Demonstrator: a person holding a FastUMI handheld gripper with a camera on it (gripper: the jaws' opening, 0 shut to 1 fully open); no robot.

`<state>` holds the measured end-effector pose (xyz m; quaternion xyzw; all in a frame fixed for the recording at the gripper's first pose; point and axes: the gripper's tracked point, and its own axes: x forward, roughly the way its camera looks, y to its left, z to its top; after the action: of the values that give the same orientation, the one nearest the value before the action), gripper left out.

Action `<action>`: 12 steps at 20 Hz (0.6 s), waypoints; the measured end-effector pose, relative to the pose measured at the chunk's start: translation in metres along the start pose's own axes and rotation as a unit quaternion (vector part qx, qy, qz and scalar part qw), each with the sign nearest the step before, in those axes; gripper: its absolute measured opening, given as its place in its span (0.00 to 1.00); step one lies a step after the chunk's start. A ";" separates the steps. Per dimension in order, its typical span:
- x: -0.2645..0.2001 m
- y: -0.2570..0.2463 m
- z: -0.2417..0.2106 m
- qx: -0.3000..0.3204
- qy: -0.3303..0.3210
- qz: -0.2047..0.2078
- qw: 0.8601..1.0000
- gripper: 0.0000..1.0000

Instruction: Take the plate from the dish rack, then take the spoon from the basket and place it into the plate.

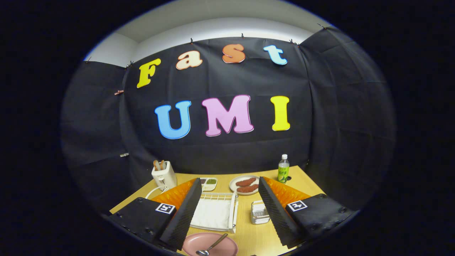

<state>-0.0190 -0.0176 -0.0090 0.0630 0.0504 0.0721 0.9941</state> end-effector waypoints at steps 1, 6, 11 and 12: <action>-0.006 -0.004 0.015 -0.002 -0.015 -0.005 1.000 0.98; -0.042 -0.027 0.057 -0.019 -0.065 -0.041 0.997 0.98; -0.054 -0.031 0.034 -0.037 -0.043 -0.042 0.997 0.98; -0.053 -0.028 0.029 -0.034 -0.039 -0.036 0.998 0.98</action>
<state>-0.0640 -0.0560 0.0209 0.0301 0.0114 0.0359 0.9988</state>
